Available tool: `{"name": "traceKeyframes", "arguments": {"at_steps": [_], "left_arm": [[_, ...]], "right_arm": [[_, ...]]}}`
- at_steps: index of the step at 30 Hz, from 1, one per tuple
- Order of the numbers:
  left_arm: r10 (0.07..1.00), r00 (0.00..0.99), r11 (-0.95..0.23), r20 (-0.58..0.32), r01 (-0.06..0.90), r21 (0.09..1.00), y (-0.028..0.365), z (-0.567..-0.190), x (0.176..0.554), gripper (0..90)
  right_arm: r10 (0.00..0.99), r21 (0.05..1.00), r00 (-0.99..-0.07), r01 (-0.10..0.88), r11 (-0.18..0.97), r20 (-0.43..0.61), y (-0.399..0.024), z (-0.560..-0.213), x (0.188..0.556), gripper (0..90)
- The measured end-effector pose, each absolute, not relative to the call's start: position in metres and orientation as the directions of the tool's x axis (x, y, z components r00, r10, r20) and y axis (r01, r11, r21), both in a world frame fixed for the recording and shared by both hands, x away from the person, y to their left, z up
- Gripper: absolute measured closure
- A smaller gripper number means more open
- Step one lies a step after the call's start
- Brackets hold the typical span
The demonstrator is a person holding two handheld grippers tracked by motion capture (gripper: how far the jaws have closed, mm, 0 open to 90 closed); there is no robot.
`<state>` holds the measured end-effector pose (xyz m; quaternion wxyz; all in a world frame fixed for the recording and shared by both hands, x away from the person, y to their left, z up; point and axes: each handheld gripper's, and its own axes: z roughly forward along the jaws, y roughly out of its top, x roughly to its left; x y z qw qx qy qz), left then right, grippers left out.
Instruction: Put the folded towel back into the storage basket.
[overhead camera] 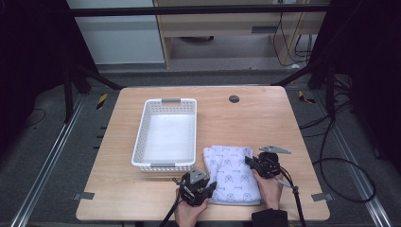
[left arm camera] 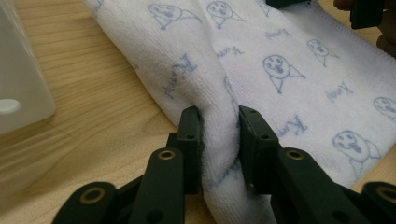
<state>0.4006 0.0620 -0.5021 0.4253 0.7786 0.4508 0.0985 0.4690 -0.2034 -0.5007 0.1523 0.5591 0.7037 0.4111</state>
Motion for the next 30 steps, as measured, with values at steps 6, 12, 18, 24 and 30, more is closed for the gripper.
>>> {"name": "traceKeyframes", "arguments": {"at_steps": [6,12,18,24,30], "left_arm": [[0.773,0.584,-0.215,-0.25,0.611,0.762,0.066,-0.499,0.4,74.6],[0.76,0.6,-0.218,-0.249,0.597,0.772,0.068,-0.492,0.399,74.9],[0.765,0.596,-0.232,-0.243,0.607,0.76,0.067,-0.498,0.401,74.7],[0.767,0.598,-0.241,-0.234,0.605,0.759,0.066,-0.5,0.4,73.9],[0.767,0.597,-0.242,-0.236,0.609,0.756,0.066,-0.501,0.401,72.8]], "right_arm": [[0.902,0.781,-0.344,0.624,0.012,0.261,-0.205,-0.492,0.463,80.6],[0.895,0.809,-0.375,0.587,0.028,0.241,-0.204,-0.473,0.456,80.7],[0.91,0.779,-0.358,0.624,0.066,0.21,-0.204,-0.484,0.462,77.7],[0.927,0.753,-0.322,0.654,0.07,0.194,-0.207,-0.495,0.465,58.5],[0.924,0.735,-0.315,0.675,0.059,0.215,-0.206,-0.499,0.466,54.1]]}}
